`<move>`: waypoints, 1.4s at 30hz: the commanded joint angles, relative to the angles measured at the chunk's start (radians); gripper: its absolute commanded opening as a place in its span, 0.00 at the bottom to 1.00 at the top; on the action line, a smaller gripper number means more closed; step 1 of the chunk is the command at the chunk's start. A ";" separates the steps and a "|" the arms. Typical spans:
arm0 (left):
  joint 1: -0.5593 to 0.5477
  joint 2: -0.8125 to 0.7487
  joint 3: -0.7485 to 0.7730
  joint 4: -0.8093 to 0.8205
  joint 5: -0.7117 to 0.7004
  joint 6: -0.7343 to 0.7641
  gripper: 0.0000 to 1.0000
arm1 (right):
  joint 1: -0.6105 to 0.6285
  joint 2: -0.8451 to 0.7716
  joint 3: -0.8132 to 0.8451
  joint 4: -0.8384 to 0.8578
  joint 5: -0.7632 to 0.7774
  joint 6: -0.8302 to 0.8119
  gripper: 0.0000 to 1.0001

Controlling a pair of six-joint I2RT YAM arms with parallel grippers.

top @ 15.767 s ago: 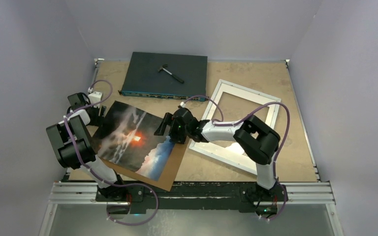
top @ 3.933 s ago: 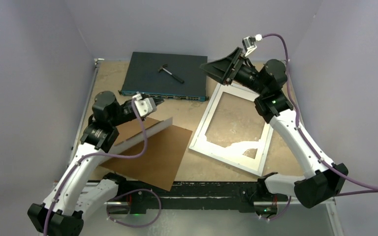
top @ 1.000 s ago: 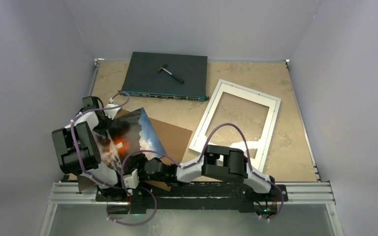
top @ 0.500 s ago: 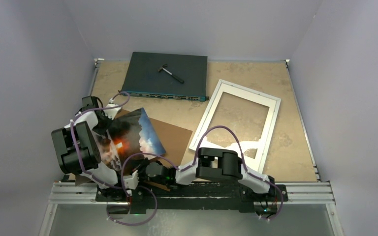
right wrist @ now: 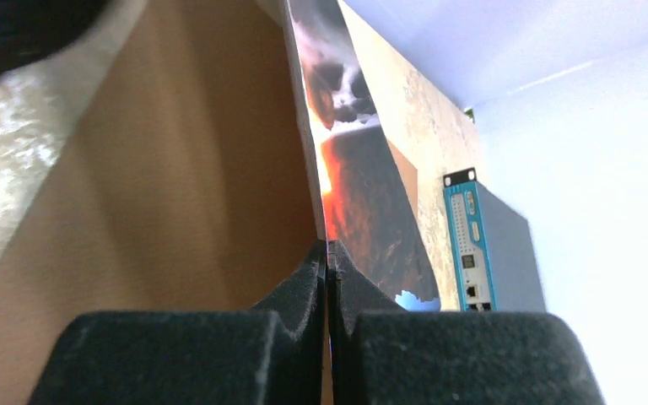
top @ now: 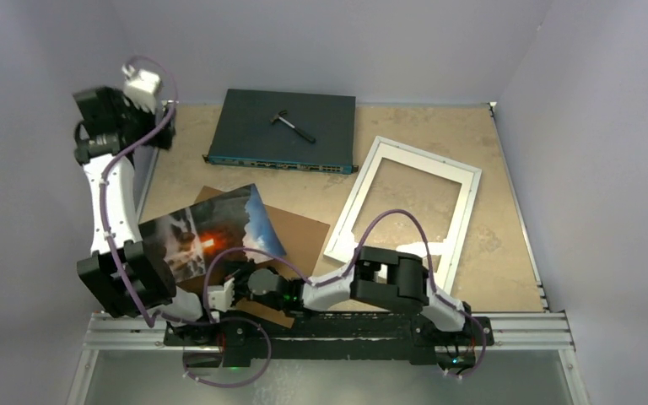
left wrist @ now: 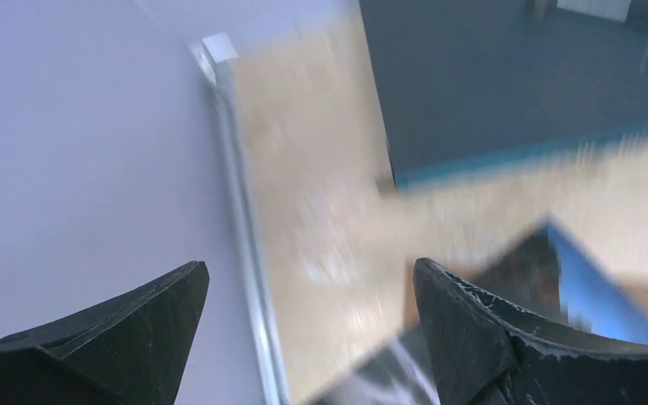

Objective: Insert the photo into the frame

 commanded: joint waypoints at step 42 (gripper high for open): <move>-0.122 -0.114 -0.021 -0.039 0.124 -0.133 0.97 | -0.979 -1.173 -0.314 -1.080 -0.158 1.620 0.00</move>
